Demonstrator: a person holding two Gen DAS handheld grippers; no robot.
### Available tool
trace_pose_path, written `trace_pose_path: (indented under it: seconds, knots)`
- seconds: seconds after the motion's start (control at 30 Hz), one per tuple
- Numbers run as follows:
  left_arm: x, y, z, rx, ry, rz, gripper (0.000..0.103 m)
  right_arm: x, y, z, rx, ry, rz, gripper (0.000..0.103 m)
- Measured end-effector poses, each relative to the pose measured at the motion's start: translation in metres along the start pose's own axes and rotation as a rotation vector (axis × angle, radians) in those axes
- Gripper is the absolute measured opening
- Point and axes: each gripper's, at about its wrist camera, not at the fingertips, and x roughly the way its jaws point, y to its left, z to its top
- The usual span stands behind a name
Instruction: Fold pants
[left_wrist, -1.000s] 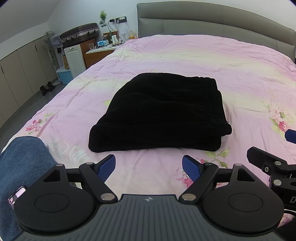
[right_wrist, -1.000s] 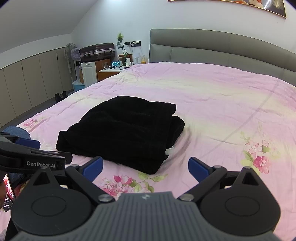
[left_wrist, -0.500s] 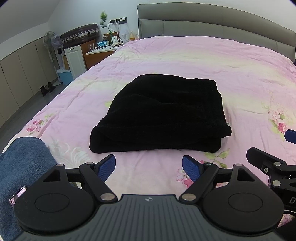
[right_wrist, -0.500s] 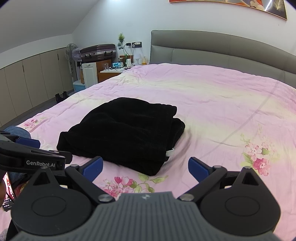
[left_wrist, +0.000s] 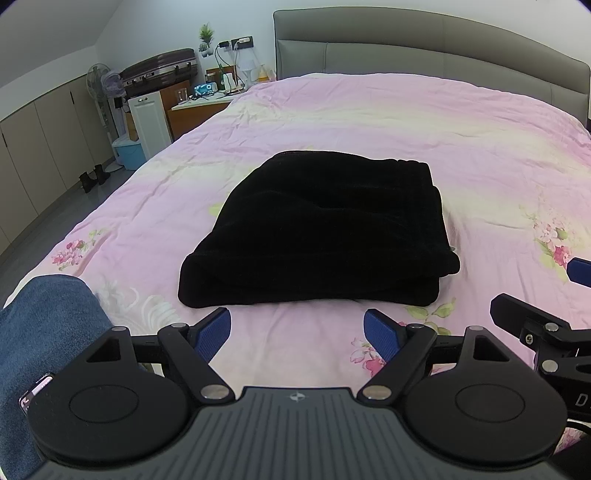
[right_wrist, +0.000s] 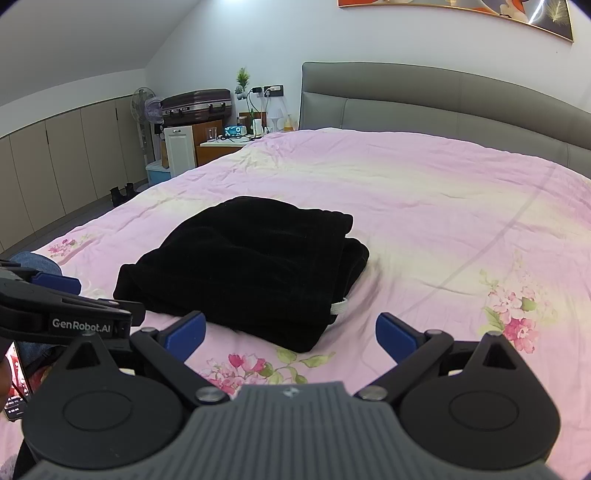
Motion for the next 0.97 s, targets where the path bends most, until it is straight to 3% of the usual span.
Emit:
trace_pose_path:
  seconds: [0.97]
  knots:
    - [-0.0056,-0.0015,-0.0006,0.006,-0.007,-0.023,0.094,-0.0060,-0.0055,0.0018,0.012,-0.010,-0.006,0.095]
